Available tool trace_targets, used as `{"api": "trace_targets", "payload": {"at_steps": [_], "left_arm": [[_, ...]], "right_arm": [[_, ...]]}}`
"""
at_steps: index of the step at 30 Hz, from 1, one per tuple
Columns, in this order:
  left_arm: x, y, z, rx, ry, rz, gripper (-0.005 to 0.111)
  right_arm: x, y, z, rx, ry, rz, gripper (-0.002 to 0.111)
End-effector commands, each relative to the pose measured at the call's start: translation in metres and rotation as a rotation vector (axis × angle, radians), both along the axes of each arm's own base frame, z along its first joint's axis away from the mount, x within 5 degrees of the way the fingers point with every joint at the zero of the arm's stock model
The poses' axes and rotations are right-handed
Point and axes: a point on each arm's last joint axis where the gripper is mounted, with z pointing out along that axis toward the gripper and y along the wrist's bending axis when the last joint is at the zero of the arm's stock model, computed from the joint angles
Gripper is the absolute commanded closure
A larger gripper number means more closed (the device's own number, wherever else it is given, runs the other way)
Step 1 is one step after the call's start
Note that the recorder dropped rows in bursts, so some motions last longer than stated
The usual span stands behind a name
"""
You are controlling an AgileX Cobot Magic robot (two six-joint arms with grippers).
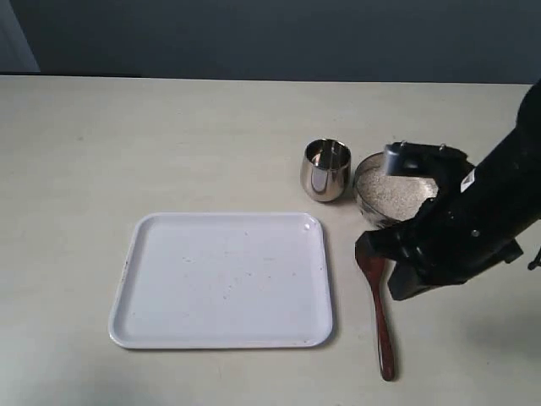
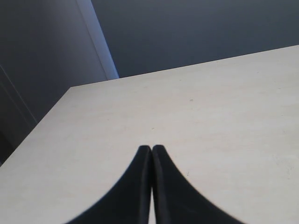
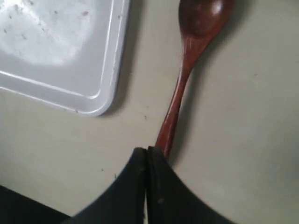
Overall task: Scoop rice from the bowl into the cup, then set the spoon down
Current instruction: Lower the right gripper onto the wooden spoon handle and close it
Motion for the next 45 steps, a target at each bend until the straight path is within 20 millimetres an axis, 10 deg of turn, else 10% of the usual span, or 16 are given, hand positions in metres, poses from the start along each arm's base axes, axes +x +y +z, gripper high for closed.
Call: {"api": "trace_targets", "payload": {"at_steps": [1, 11, 28, 45], "left_arm": [[0.000, 0.000, 0.002, -0.010, -0.018, -0.004, 0.106], [0.000, 0.000, 0.002, -0.010, -0.018, -0.004, 0.106], [0.000, 0.000, 0.002, -0.010, -0.018, -0.004, 0.106], [0.000, 0.000, 0.002, -0.010, -0.018, -0.004, 0.106]], "right_arm": [[-0.002, 0.008, -0.014, -0.028, 0.037, 0.027, 0.109], [-0.004, 0.014, -0.023, -0.040, 0.092, 0.006, 0.056], [0.005, 0.018, -0.074, -0.143, 0.205, -0.020, 0.073], [0.007, 0.019, -0.094, -0.182, 0.251, -0.025, 0.067]]}}
